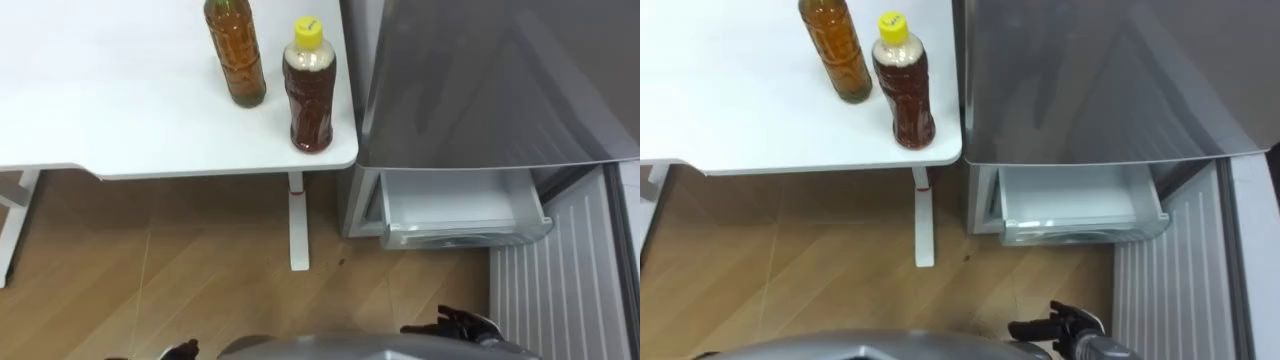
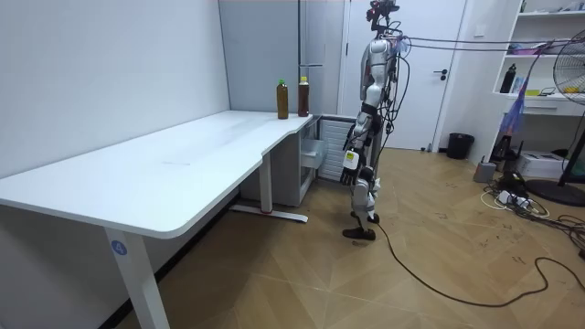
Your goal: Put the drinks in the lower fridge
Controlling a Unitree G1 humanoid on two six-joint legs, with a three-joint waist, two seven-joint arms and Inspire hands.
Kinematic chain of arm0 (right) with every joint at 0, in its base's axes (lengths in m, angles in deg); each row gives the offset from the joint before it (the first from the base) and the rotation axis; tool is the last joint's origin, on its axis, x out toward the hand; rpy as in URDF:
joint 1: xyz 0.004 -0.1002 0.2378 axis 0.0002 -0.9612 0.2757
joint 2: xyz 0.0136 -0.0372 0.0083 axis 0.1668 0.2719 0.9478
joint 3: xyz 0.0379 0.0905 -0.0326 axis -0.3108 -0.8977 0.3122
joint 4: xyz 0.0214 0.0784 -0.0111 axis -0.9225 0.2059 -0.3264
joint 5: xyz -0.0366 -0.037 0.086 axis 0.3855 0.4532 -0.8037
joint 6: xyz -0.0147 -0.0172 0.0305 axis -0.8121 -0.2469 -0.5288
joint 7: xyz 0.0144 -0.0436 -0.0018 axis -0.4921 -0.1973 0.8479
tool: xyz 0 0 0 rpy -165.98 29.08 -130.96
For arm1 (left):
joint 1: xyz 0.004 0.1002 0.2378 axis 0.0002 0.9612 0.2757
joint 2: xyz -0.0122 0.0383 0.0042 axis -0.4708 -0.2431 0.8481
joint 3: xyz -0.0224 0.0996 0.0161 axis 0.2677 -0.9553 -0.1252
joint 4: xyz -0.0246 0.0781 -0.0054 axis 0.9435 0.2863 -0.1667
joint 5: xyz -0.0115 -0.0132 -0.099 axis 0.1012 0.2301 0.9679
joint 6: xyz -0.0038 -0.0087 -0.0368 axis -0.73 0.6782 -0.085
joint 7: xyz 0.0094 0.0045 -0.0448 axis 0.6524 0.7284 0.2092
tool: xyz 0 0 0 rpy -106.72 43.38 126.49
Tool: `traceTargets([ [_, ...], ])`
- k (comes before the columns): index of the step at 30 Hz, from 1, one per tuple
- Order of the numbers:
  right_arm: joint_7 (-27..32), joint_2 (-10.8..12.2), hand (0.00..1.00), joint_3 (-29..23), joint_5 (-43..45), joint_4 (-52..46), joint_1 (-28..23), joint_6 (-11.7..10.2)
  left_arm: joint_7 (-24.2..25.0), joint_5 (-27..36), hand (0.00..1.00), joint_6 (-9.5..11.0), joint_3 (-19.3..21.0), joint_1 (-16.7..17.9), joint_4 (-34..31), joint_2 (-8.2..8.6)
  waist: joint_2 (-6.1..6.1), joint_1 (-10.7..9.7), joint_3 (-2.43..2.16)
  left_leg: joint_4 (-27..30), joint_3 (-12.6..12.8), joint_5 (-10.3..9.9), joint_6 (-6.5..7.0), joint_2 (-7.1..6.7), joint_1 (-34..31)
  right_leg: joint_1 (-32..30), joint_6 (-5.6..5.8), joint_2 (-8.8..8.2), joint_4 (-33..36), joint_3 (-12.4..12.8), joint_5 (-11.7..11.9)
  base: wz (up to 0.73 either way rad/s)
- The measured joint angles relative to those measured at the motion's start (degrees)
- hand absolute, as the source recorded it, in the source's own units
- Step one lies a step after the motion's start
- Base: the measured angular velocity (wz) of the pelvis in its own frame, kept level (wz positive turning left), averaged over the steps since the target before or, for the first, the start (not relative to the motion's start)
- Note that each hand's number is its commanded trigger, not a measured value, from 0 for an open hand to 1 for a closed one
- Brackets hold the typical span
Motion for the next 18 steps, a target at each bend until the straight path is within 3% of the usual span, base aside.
traceTargets([
  [1, -0.08, 0.02, 0.00, -0.58, -0.30, 0.08, 0.01, 0.31, -0.06, 0.07, 0.00, -0.33, 0.00, 0.02, 0.17, 0.18, -0.10, -0.02, -0.03, -0.04, 0.03, -0.04, 0.00, -0.04, 0.37, 0.19, 0.04, -0.02, -0.06, 0.05, -0.03, 0.00],
  [3, -0.04, 0.07, 0.00, -1.31, -0.45, 0.39, -0.03, 0.52, -0.20, 0.31, 0.00, -0.71, 0.00, 0.01, 0.43, 0.31, -0.41, -0.01, 0.36, -0.10, 0.10, -0.13, 0.02, -0.11, 0.68, 0.52, 0.13, -0.05, -0.31, 0.19, -0.13, 0.00],
  [4, 0.04, 0.07, 0.00, -1.88, -0.39, 0.59, -0.06, 0.55, -0.67, 0.96, 0.00, -0.89, 0.00, 0.06, 0.47, 0.33, -0.01, 0.02, 0.17, -0.12, 0.10, -0.29, 0.02, -0.10, 0.69, 0.63, 0.15, -0.01, -0.59, 0.26, -0.15, 0.00],
  [5, 0.14, 0.07, 0.00, -2.08, -0.41, 0.75, -0.09, 0.59, -1.26, 1.79, 0.00, -1.08, 0.34, 0.05, 0.51, 0.33, -0.32, 0.07, 0.38, -0.30, 0.09, -0.30, 0.03, -0.11, 0.67, 0.61, 0.15, 0.03, -0.78, 0.35, -0.15, 0.00],
  [11, 0.73, 0.14, 0.00, -2.23, -0.04, 0.74, -0.08, 1.13, -3.17, 9.30, 0.00, -3.28, 2.25, 0.75, 1.14, 0.37, -0.08, 0.12, 0.11, -0.58, 0.22, -0.31, 0.02, -0.10, 0.94, 0.57, 0.15, 0.13, -0.73, 0.92, -0.15, -0.02],
  [18, 0.71, 0.23, 0.00, -2.56, 0.05, 0.74, 0.07, 1.91, -3.33, 14.85, 0.00, -3.57, 2.24, 1.19, 2.24, 0.47, -0.47, 0.12, 0.32, -0.53, 0.18, -0.52, 0.00, -0.06, 1.14, 0.64, 0.15, 0.21, -0.71, 1.57, -0.15, -0.01],
])
